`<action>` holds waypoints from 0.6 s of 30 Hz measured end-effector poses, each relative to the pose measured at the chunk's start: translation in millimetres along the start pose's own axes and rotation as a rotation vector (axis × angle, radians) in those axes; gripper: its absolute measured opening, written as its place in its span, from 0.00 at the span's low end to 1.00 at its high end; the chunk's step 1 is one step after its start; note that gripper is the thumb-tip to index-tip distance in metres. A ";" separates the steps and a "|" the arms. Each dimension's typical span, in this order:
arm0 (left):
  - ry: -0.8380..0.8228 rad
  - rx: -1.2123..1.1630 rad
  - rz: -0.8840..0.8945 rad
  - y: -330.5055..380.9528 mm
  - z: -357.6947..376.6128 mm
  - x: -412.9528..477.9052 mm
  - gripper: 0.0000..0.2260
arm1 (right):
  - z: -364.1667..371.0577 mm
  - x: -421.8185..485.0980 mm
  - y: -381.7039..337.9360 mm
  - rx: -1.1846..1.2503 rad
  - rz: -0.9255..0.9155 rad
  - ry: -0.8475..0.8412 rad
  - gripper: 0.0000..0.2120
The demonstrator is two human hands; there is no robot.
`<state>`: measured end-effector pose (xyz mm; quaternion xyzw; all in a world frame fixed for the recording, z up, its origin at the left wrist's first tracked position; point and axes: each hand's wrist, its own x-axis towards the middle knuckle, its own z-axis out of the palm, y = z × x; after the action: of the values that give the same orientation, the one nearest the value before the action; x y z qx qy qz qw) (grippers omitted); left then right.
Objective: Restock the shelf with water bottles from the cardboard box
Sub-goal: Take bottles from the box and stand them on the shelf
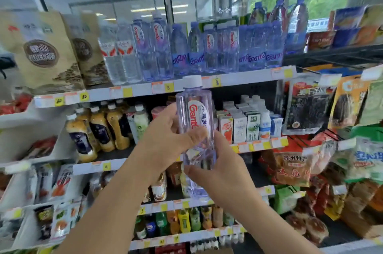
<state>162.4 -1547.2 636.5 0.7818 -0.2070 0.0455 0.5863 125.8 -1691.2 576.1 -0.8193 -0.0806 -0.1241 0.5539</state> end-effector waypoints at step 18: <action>-0.020 -0.139 0.104 -27.2 -147.7 160.0 0.16 | 80.0 198.7 -77.1 -0.001 -0.128 0.133 0.21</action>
<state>343.6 -1446.1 707.8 0.7278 -0.2558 0.0538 0.6340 304.2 -1589.2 674.2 -0.8026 -0.0958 -0.2135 0.5487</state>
